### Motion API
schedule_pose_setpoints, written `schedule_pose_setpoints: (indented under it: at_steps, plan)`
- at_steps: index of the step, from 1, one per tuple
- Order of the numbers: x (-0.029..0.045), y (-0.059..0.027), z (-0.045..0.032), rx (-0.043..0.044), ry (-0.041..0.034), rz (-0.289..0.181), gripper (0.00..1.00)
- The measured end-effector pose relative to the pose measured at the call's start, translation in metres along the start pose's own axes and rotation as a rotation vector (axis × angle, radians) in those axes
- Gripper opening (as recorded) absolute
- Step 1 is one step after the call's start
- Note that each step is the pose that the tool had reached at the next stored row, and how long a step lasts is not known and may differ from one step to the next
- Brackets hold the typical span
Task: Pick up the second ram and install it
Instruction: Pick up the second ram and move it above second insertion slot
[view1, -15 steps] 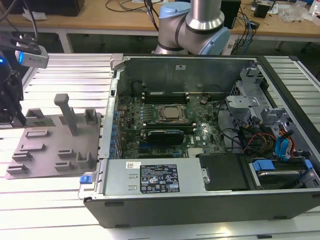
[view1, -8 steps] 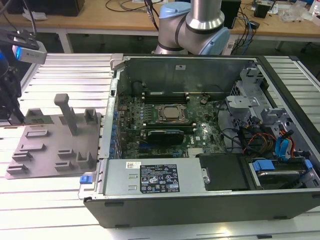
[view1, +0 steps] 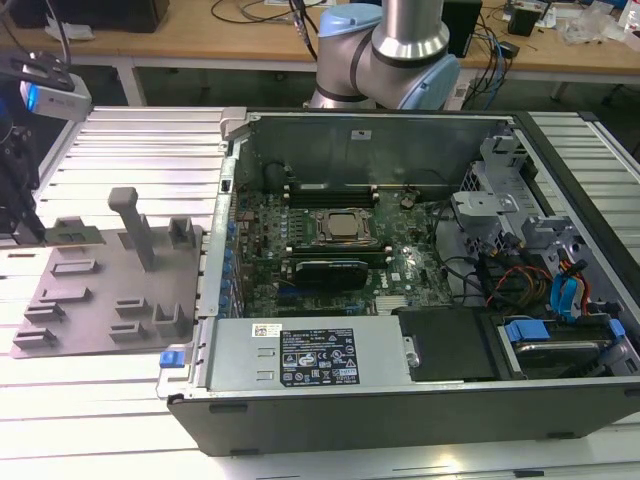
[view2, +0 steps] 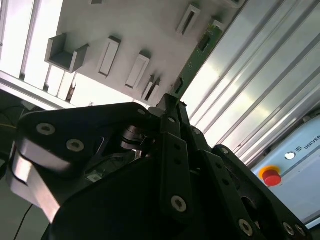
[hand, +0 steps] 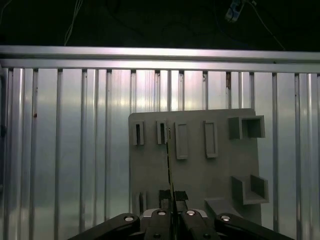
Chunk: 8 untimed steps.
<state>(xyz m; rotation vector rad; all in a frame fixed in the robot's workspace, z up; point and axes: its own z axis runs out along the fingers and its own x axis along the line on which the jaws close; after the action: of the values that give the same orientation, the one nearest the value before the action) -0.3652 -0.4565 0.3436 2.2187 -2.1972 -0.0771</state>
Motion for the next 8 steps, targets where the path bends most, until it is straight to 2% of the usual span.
schedule_pose_setpoints:
  at_steps: [8]
  plan:
    - [-0.0002,0.0005,-0.0105,0.0001,-0.0001,0.000,0.11]
